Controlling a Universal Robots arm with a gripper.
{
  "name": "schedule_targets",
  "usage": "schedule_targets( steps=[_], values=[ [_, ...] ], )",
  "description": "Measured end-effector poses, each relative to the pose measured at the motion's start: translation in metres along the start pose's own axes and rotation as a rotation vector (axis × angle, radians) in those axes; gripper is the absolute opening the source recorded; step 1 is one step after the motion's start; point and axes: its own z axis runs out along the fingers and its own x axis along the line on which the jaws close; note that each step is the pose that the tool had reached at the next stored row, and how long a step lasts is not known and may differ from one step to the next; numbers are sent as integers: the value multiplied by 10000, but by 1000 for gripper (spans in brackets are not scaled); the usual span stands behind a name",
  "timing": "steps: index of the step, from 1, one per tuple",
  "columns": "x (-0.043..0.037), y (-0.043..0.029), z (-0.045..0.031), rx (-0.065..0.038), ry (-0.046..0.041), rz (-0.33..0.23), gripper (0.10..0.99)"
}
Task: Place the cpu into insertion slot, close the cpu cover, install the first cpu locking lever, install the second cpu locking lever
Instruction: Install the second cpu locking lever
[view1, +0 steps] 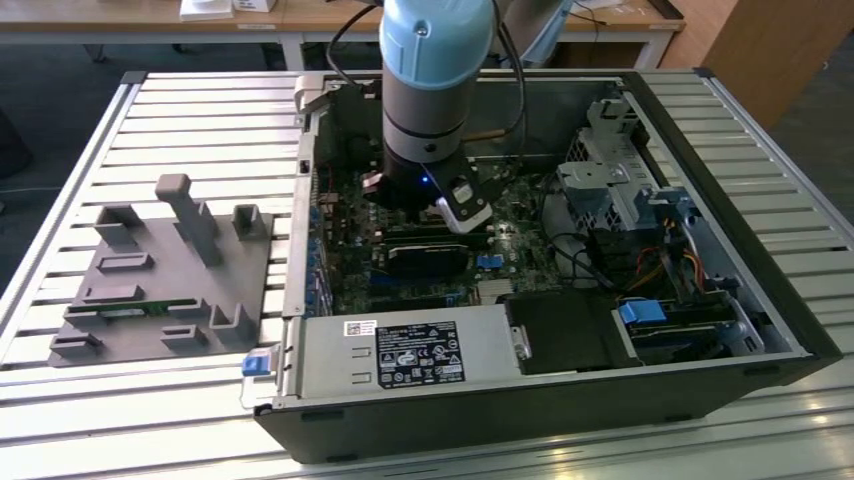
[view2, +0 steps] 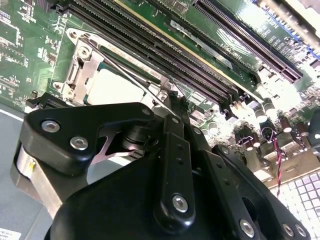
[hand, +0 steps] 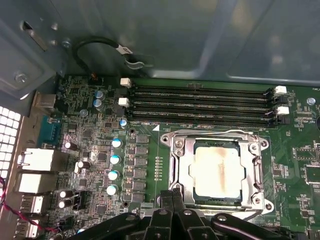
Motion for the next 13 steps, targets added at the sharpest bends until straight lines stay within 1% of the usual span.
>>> schedule_targets(
  steps=[9, 10, 13],
  values=[
    [-1, 43, -153, -2, -1, 0, 106],
    [-1, 57, -200, -4, -1, 0, 106],
    [-1, 69, -245, -4, -1, 0, 106]
  ],
)
